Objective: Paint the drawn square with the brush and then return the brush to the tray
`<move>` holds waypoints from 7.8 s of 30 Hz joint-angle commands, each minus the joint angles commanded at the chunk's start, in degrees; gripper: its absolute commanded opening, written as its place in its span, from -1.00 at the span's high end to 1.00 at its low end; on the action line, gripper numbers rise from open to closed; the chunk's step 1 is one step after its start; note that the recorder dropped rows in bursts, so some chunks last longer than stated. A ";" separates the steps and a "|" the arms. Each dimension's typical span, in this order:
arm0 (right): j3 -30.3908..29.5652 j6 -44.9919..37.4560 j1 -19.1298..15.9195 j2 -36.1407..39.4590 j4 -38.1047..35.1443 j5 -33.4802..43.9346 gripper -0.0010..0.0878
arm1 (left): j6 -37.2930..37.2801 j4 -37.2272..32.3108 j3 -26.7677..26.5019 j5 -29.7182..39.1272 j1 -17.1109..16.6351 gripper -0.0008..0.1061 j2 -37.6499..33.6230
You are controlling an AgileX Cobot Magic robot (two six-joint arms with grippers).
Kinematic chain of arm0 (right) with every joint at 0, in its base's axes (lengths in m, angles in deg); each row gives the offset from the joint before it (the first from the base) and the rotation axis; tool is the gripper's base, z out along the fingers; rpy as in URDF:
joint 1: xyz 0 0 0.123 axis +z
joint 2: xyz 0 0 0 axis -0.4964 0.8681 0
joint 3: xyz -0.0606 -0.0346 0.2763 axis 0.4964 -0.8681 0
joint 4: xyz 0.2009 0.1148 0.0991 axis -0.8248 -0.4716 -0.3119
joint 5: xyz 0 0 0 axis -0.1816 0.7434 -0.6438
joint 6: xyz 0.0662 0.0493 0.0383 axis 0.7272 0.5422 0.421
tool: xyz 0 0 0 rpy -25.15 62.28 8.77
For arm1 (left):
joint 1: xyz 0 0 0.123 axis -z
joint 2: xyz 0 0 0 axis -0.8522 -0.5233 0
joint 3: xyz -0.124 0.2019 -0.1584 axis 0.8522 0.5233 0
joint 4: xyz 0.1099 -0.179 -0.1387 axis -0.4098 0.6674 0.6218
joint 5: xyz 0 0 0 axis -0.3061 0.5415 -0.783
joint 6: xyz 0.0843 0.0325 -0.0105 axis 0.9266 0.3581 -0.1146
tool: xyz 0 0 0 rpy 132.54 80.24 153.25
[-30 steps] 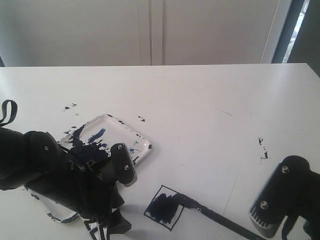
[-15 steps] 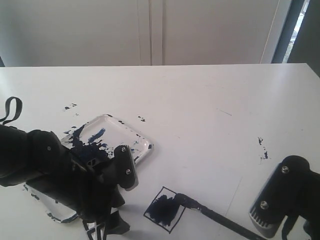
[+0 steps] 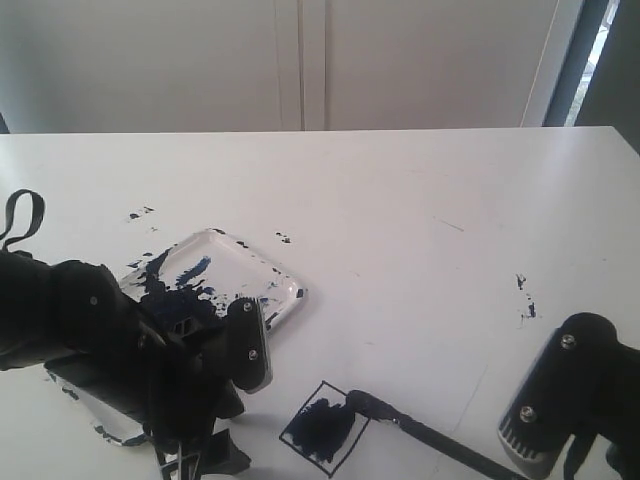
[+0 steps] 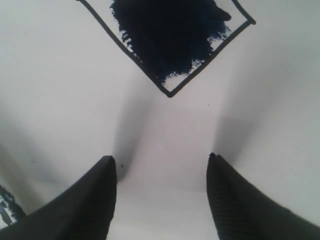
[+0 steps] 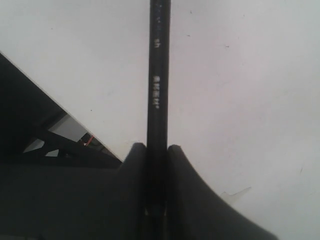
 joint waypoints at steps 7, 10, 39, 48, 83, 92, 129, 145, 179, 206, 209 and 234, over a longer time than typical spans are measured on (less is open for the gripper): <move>0.00 -1.21 0.00 0.00 -2.21 0.00 0.98 | 0.00 0.00 0.00 -0.56 0.00 -0.11 0.00; 0.00 -1.21 0.00 0.00 -2.63 0.00 0.98 | 0.00 0.00 0.00 -0.97 0.00 -0.11 0.00; 0.00 -2.53 0.00 3.38 -4.77 0.00 0.98 | -0.14 -0.12 0.10 -1.68 -0.27 -0.11 0.00; 0.00 -6.33 0.00 3.38 -8.90 0.00 0.98 | -0.14 -0.24 0.10 -1.68 -0.27 -0.11 0.00; 0.00 0.38 0.00 1.98 1.27 0.00 0.98 | -0.14 -0.89 0.10 -1.82 -0.27 -0.11 0.00; 0.00 0.38 0.00 1.98 1.55 0.00 0.98 | 0.08 -0.89 0.10 -4.77 -0.27 -0.11 0.00; 0.00 -1.90 0.00 1.98 -5.45 0.00 0.98 | 0.08 -1.29 0.10 -7.02 -0.27 -0.11 0.00; 0.00 -6.08 0.00 1.98 -9.54 0.00 0.98 | 0.08 -1.29 0.10 -7.18 -0.27 -0.11 0.10; 4.84 -3.71 0.00 1.98 -8.85 0.00 0.98 | -39.07 -21.52 0.29 0.49 -0.27 -0.11 4.08; 6.17 -3.71 0.00 2.14 -7.36 0.00 0.98 | -37.19 -34.06 0.29 1.71 -0.27 -0.11 3.74; 6.05 -3.51 0.00 2.25 -6.76 0.00 0.98 | -35.28 -34.06 0.29 1.58 -0.27 -0.11 3.74; 6.05 -2.38 0.00 9.80 -5.99 -5.39 0.98 | -34.70 -33.37 0.29 0.49 -0.27 -0.11 3.74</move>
